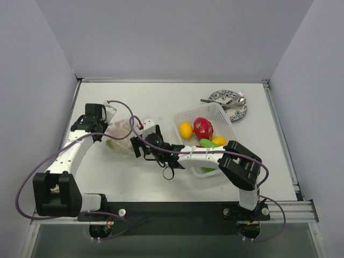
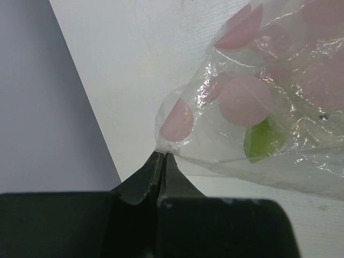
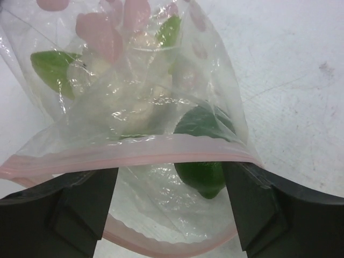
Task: Open the zip-top bag and remove the fake food
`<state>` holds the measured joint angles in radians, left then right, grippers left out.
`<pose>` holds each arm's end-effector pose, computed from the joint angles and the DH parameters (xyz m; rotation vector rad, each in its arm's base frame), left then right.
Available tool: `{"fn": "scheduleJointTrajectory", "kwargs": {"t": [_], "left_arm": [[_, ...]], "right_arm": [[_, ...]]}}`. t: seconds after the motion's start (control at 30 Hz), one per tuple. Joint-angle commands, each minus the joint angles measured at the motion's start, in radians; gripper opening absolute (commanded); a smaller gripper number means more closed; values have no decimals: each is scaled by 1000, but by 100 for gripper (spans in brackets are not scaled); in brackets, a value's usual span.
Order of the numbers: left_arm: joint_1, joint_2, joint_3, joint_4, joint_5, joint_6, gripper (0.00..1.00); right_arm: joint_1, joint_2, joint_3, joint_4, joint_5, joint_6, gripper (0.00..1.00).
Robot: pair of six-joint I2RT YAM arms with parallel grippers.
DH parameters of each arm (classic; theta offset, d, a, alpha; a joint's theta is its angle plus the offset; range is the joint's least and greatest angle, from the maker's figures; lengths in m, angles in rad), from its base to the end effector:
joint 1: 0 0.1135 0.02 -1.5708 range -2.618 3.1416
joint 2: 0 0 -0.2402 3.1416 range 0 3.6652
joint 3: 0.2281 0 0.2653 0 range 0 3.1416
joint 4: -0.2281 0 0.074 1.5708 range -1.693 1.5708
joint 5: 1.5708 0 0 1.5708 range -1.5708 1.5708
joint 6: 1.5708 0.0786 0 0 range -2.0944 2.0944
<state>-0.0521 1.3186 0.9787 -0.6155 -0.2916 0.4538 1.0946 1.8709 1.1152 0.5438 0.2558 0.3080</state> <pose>0.3106 0.0064 0.1946 0.5222 2.4950 0.5278 0.2317 0.4059 0.1778 -0.5269 1.7669 0.7756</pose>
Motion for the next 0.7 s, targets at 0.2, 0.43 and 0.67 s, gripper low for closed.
{"fn": "scheduleJointTrajectory", "kwargs": {"t": [0.2, 0.43, 0.67], "left_arm": [[-12, -18, 43, -9, 0, -1, 0], [-12, -24, 34, -9, 0, 8, 0], [-14, -28, 20, 0, 0, 11, 0]], "right_arm": [[22, 125, 141, -53, 214, -164, 97], [-19, 181, 195, -103, 169, -115, 98], [-65, 189, 204, -122, 34, -50, 93]]}}
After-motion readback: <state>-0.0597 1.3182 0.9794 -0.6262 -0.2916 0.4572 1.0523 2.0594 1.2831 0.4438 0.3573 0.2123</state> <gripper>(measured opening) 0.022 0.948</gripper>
